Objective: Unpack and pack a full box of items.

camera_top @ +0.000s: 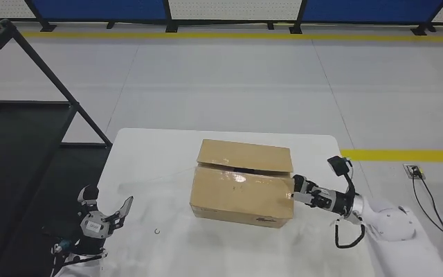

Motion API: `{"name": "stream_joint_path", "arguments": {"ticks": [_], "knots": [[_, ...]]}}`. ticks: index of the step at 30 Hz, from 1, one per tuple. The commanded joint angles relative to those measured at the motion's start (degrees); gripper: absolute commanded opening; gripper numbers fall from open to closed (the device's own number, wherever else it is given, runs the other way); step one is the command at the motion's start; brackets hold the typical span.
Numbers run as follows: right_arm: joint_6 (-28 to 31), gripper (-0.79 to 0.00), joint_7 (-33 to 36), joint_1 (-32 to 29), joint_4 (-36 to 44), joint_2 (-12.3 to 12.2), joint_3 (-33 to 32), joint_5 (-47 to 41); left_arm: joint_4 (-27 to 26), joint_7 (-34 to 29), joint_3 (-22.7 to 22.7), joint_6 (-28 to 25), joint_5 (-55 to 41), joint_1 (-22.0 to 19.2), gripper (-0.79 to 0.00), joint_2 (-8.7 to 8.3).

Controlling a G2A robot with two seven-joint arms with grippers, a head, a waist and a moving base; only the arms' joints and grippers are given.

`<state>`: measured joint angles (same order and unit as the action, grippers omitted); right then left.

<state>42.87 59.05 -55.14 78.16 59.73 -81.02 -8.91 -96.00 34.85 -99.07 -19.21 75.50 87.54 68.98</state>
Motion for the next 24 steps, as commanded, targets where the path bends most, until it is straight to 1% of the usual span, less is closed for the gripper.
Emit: {"name": "stream_joint_path", "arguments": {"ticks": [1, 6, 12, 17, 21, 24], "knots": [[0.88, 0.0, 0.25, 0.42, 0.09, -0.04, 0.47, -0.65, 0.0, 0.0, 0.0, 0.0, 0.0, 0.0, 0.0, 0.0], [3.28, 0.0, -0.92, -0.74, 2.97, -0.68, 1.09, -1.99, 0.0, 0.0, 0.0, 0.0, 0.0, 0.0, 0.0, 0.0], [6.65, 0.0, -4.28, -4.76, 8.28, -2.93, 1.39, -2.48, 0.0, 0.0, 0.0, 0.0, 0.0, 0.0, 0.0, 0.0], [10.92, 0.0, -8.54, -8.14, 11.89, -5.86, 2.83, -0.58, -1.44, -2.22, 0.52, -0.82, 1.04, -0.15, 0.0, -0.11], [15.13, 0.0, -12.76, -9.62, 13.45, -8.69, 5.64, 1.87, -2.3, -3.65, 1.02, -2.35, 2.95, -0.7, 0.0, -0.31], [15.13, 0.0, -12.76, -9.87, 15.72, -10.79, 7.71, 1.41, -2.79, -4.38, 1.52, -3.43, 4.51, -1.21, 0.0, -0.46]]}}
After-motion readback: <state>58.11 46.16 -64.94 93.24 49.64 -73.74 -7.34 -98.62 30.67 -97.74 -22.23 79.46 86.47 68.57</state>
